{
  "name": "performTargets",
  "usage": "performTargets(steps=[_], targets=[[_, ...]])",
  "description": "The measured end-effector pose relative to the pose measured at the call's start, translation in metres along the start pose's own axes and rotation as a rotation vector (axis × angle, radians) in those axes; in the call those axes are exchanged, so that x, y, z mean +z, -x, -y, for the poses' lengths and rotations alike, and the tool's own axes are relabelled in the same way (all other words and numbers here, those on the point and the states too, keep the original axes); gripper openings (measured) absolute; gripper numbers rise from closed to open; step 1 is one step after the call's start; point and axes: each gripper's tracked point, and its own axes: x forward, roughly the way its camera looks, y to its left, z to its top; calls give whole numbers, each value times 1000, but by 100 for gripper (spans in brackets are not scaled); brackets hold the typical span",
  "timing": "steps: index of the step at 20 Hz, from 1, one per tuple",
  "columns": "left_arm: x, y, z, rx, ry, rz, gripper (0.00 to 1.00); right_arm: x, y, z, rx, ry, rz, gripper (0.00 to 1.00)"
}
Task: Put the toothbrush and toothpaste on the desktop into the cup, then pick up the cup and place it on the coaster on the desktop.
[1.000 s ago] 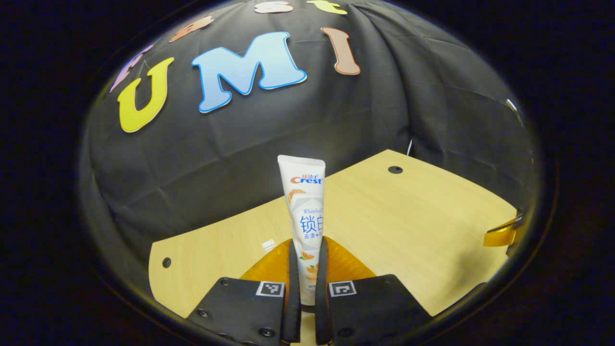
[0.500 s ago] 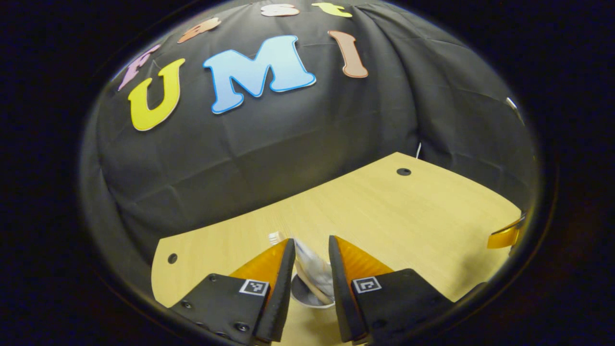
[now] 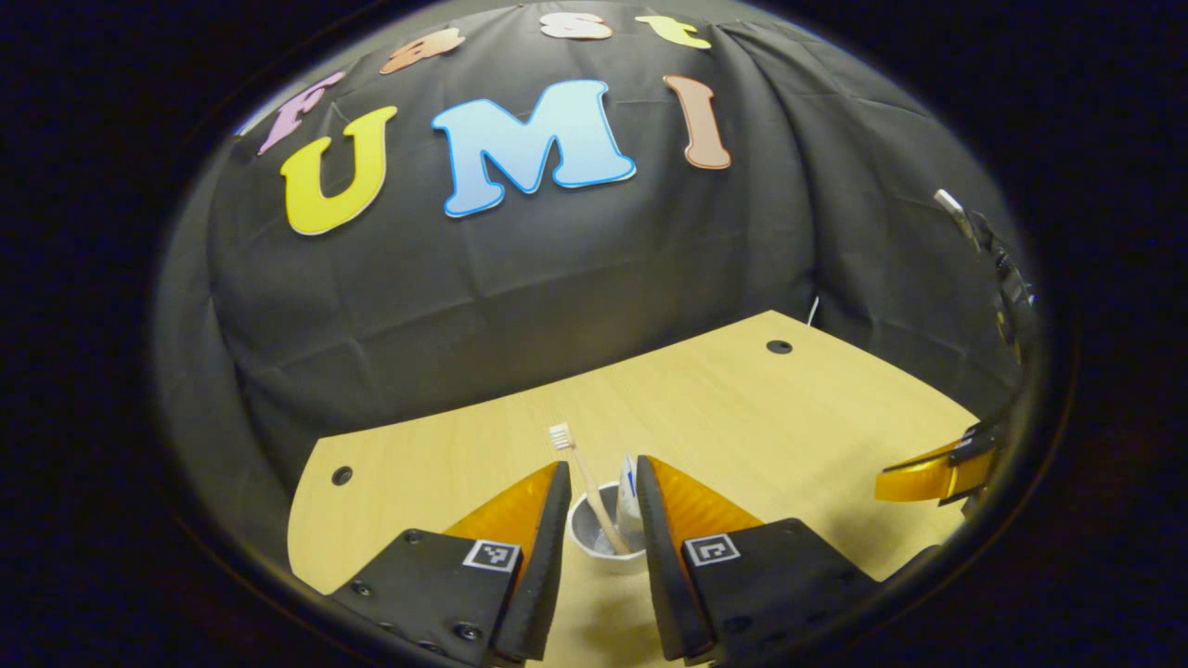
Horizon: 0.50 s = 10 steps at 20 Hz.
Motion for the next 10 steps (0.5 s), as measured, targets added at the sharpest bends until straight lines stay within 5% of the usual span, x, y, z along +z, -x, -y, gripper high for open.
performTargets(steps=[4, 5, 10], targets=[[-8, 29, -25, 52, 43, -13, 50, 6, -9, -29, 84, 78, -46, 11], [-14, 36, -33, 71, 56, -20, 50, 8, -13, -33, 89, 103, -55, 22], [-40, 72, -77, 173, 131, -66, 50, 13, -26, -61, 152, 303, -108, 28]])
